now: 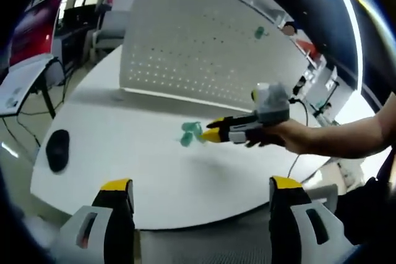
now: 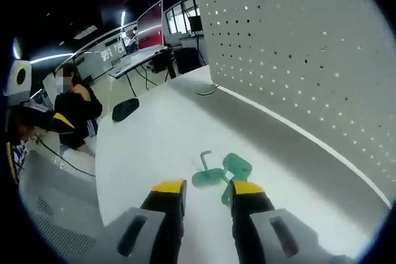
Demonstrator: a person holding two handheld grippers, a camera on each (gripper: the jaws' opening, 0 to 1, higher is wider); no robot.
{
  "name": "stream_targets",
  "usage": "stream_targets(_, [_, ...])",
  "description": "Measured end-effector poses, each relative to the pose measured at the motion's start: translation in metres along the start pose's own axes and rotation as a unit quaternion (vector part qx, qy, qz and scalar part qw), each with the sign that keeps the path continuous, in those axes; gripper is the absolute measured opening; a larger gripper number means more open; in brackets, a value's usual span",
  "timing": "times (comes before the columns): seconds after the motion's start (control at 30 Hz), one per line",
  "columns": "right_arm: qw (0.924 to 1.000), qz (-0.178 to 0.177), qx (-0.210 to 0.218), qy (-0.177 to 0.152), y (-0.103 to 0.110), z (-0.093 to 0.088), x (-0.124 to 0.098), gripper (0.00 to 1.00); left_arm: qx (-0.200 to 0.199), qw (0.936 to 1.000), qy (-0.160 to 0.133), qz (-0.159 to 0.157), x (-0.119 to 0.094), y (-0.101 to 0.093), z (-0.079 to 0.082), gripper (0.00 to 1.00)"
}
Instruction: Insert the hook assembly into the mounting plate slot until the hook locks in place.
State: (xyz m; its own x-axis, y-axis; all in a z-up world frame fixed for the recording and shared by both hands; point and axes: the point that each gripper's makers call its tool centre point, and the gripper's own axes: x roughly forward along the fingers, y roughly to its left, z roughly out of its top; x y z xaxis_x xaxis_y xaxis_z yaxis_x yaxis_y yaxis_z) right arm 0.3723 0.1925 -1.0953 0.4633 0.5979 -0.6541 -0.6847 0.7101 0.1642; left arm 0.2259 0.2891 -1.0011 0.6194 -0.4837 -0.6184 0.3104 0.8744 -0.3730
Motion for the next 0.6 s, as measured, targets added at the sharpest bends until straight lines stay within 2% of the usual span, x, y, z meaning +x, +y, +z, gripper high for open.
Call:
stream_targets(0.17, [0.9999,0.0,-0.009,0.004,-0.002,0.004,0.008,0.23,-0.01,0.9999,-0.001,0.008,-0.003,0.005,-0.003,0.92])
stream_targets(0.3, [0.9987,-0.011,-0.04,0.028,-0.008,0.0,0.016,0.18,-0.014,0.9998,-0.001,0.011,-0.003,0.007,-0.003,0.91])
stream_targets(0.6, [0.9989,-0.009,-0.021,0.041,-0.01,0.001,0.024,0.11,-0.008,1.0,0.005,0.0,0.002,-0.001,-0.005,0.92])
